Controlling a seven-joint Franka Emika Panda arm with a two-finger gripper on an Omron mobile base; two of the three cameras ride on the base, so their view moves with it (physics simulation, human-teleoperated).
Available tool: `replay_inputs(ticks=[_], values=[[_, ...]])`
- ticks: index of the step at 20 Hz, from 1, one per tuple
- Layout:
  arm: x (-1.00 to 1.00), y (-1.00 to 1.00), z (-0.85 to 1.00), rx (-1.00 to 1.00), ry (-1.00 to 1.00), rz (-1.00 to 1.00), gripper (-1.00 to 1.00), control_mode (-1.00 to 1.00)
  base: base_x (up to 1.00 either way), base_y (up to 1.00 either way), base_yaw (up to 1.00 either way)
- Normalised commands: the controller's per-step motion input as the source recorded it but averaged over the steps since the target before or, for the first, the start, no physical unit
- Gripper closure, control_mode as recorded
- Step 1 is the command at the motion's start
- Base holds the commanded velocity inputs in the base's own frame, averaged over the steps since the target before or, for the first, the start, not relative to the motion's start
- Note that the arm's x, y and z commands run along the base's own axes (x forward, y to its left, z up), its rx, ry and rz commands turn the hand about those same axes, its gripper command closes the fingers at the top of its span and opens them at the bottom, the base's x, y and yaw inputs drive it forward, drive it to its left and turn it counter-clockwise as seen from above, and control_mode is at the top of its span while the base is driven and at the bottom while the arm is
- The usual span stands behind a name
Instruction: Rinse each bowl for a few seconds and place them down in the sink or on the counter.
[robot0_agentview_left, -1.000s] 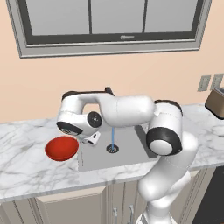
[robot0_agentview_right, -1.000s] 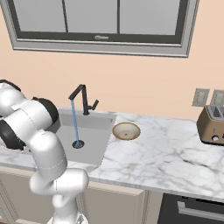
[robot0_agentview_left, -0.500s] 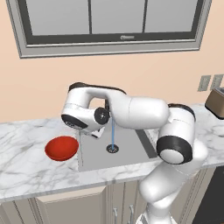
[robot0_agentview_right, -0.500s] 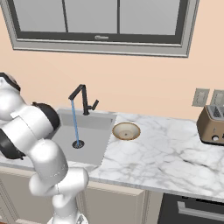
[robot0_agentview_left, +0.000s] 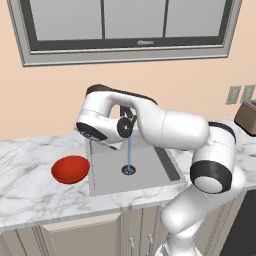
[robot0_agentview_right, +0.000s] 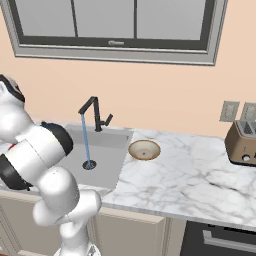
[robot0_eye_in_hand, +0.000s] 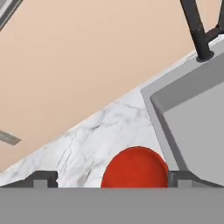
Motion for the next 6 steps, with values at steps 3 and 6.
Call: replay_inputs(ticks=[3, 6], values=[[-0.05, 0.0, 0.57, -0.06, -0.05, 0.0, -1.0, -1.0, 0.0, 0.0, 0.0], [-0.04, 0.0, 0.54, -0.06, -0.05, 0.0, -1.0, -1.0, 0.0, 0.0, 0.0]])
